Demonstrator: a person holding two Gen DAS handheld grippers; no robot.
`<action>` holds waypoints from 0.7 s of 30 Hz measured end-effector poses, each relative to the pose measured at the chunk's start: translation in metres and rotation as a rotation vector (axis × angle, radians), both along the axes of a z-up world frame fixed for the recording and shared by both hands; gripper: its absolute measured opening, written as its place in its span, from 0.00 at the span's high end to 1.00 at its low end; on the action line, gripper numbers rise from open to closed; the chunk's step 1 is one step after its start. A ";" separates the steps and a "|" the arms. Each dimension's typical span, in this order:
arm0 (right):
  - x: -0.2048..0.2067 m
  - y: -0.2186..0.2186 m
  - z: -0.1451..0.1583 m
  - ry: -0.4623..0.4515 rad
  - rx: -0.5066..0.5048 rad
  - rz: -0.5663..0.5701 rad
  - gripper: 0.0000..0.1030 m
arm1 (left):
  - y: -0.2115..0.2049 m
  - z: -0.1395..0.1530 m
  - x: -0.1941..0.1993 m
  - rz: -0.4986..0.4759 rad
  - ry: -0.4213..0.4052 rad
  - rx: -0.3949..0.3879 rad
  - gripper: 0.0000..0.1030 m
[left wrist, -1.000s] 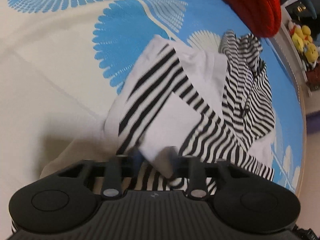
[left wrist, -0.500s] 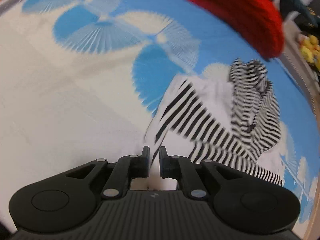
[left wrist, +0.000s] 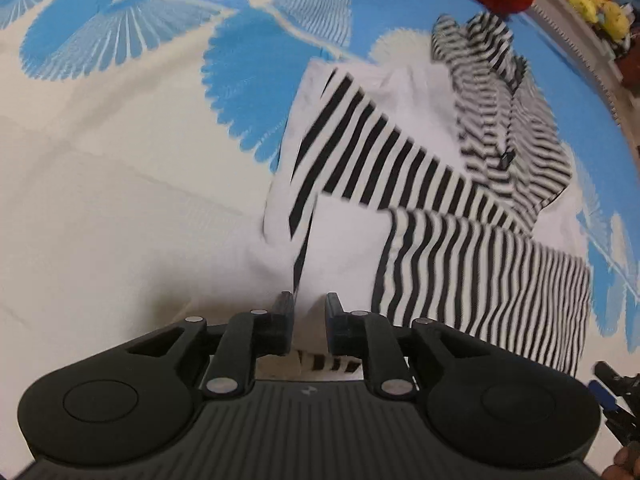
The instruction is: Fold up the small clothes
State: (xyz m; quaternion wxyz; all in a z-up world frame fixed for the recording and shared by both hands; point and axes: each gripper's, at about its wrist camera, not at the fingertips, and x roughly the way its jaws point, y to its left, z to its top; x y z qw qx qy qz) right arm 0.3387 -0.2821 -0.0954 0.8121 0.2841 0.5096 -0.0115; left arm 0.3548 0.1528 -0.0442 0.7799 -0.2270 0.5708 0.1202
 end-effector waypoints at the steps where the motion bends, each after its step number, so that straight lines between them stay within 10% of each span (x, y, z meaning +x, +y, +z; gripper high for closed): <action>1: 0.002 0.007 -0.003 0.007 0.008 0.044 0.58 | 0.000 0.002 0.000 -0.006 -0.024 0.006 0.79; 6: -0.003 0.007 -0.041 0.190 -0.029 0.015 0.64 | -0.002 -0.019 -0.003 -0.054 0.066 0.027 0.71; 21: 0.009 0.055 0.064 -0.232 -0.296 0.223 0.59 | -0.032 0.056 -0.003 -0.211 -0.208 0.264 0.58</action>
